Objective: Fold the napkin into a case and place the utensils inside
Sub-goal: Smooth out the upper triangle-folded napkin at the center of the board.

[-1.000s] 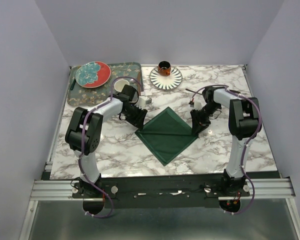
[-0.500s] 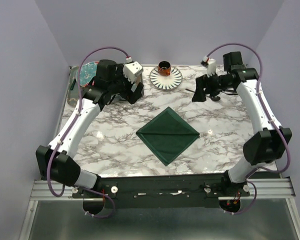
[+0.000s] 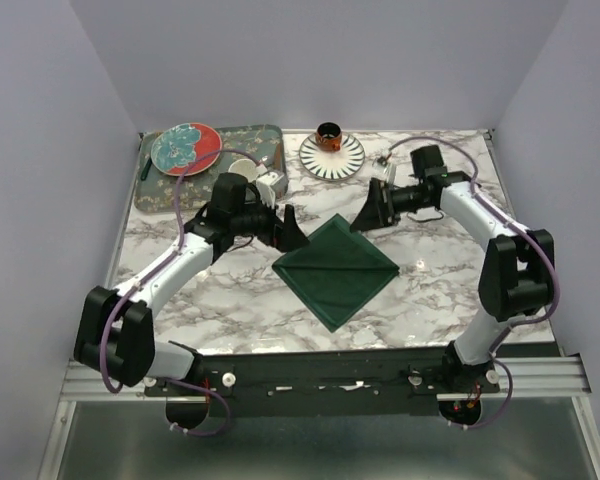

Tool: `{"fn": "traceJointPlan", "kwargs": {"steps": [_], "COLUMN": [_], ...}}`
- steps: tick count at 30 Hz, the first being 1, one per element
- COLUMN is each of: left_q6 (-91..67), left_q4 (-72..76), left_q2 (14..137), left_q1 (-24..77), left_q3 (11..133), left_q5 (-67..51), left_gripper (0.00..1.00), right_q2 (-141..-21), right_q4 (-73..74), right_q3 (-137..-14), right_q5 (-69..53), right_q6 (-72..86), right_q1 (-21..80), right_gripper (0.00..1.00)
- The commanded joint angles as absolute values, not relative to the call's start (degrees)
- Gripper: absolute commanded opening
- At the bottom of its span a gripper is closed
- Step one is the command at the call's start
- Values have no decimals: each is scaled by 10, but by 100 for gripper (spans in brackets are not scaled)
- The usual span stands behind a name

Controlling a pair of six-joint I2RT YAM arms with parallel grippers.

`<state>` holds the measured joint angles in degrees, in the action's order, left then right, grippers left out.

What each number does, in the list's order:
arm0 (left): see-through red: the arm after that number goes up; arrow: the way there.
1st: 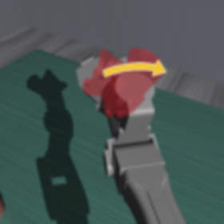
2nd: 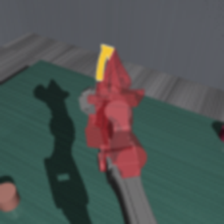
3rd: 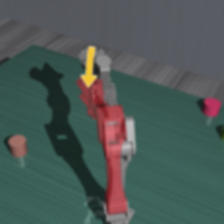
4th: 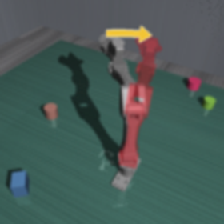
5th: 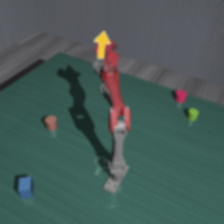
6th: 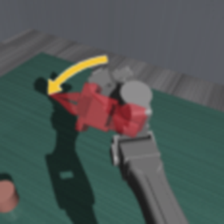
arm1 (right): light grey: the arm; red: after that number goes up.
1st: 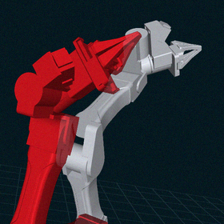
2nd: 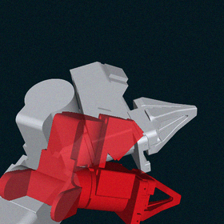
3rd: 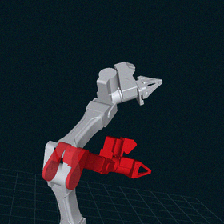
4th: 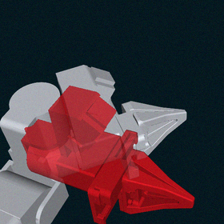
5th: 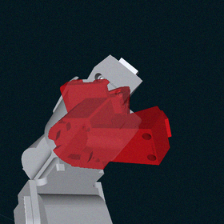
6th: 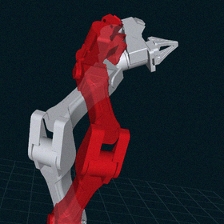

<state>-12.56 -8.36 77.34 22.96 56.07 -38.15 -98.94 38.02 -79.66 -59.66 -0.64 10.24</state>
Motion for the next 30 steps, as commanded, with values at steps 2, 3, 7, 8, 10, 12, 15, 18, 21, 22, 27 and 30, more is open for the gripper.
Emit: {"fn": "traceJointPlan", "kwargs": {"steps": [2, 3, 7, 8, 10, 12, 15, 18, 21, 22, 27, 30], "left_q6": [-337, -364, -441, -455, -487, -502, -531, -552, -557, -559, -557, -564], "left_q4": [101, 118, 219, 250, 278, 312, 352, 383, 396, 397, 398, 404], "left_q2": [807, 816, 879, 903, 925, 955, 992, 1022, 1045, 1051, 1092, 1115], "left_q1": [292, 297, 301, 301, 302, 302, 302, 301, 296, 293, 272, 265], "left_q3": [461, 454, 433, 434, 441, 446, 452, 451, 446, 444, 440, 438], "left_q5": [-461, -456, -463, -467, -480, -485, -495, -500, -501, -499, -498, -498], "left_gripper": [99, 99, 99, 99, 99, 99, 99, 99, 99, 99, 99, 99], "right_q2": [-964, -970, -1015, -1033, -1047, -1061, -1084, -1104, -1128, -1142, -1180, -1199], "right_q4": [349, 343, 295, 288, 264, 253, 242, 236, 231, 229, 221, 213], "right_q3": [-665, -658, -642, -640, -637, -635, -641, -644, -647, -648, -648, -640], "right_q5": [-700, -700, -709, -713, -718, -722, -720, -720, -715, -715, -701, -692], "right_q6": [45, 50, 80, 87, 105, 117, 117, 118, 118, 117, 124, 130], "right_q1": [158, 162, 173, 177, 180, 182, 182, 182, 180, 179, 168, 157], "right_gripper": [100, 100, 100, 100, 100, 100, 100, 100, 100, 100, 100, 100]}}
